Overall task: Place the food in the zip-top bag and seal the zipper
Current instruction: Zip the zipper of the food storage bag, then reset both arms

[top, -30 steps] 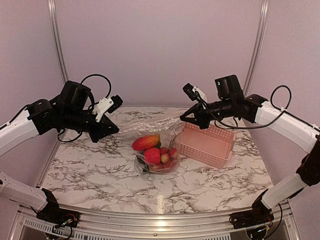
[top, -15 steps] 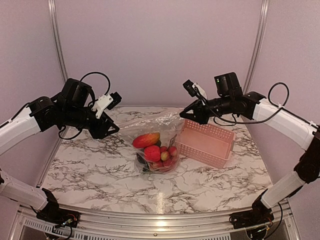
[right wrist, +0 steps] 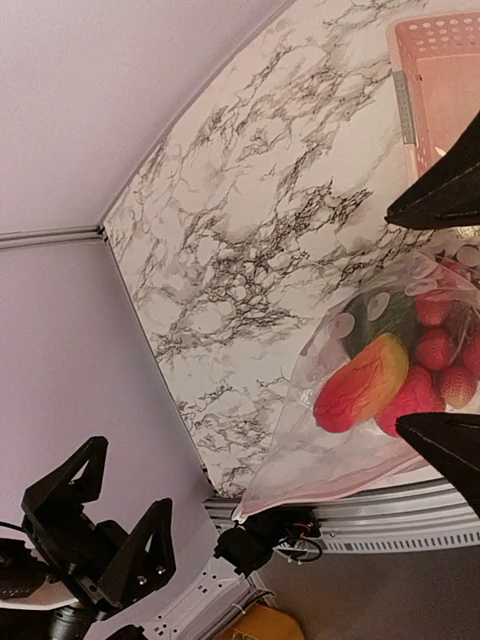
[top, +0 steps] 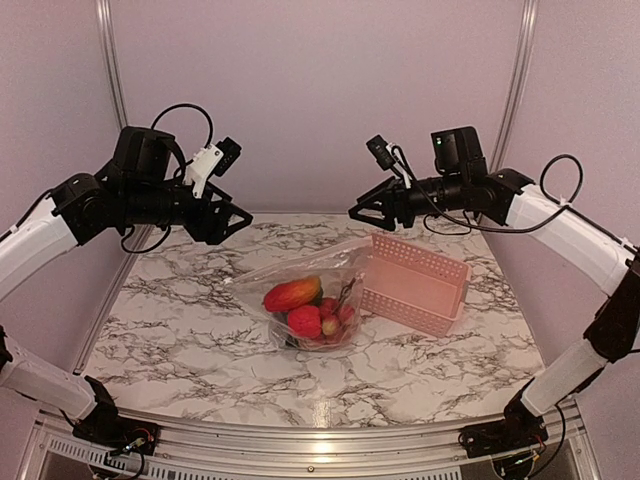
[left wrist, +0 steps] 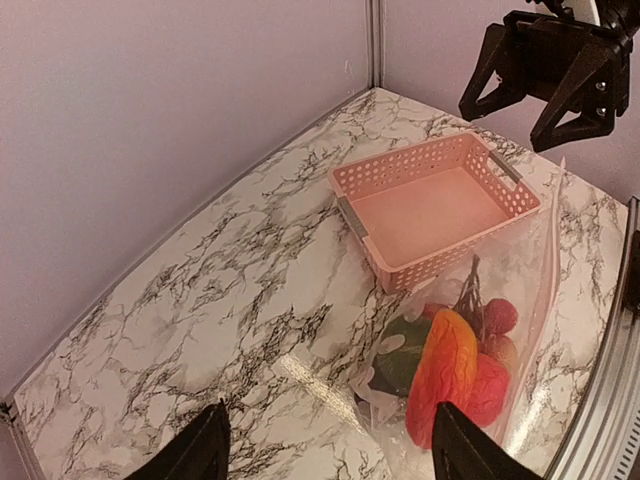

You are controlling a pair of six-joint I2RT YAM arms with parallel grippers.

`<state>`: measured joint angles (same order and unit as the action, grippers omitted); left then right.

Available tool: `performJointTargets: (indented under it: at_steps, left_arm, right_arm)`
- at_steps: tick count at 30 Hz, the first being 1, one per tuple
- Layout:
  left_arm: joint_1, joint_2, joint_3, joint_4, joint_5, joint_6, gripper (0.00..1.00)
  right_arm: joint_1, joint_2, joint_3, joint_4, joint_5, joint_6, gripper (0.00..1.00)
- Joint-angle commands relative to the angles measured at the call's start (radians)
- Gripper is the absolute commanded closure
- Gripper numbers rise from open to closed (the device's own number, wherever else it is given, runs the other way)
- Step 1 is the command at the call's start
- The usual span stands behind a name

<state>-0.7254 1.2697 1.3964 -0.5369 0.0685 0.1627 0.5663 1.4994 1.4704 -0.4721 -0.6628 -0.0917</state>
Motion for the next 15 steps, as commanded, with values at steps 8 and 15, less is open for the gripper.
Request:
performJointTargets:
  at_steps: [8, 15]
  left_arm:
    - [0.007, 0.061, 0.041, 0.137, -0.309, -0.146, 0.26]
    - [0.013, 0.059, 0.023, 0.15, -0.512, -0.2, 0.11]
  right_arm:
    - [-0.009, -0.037, 0.091, 0.059, 0.245, 0.109, 0.02]
    - [-0.019, -0.039, 0.108, 0.035, 0.773, 0.254, 0.01]
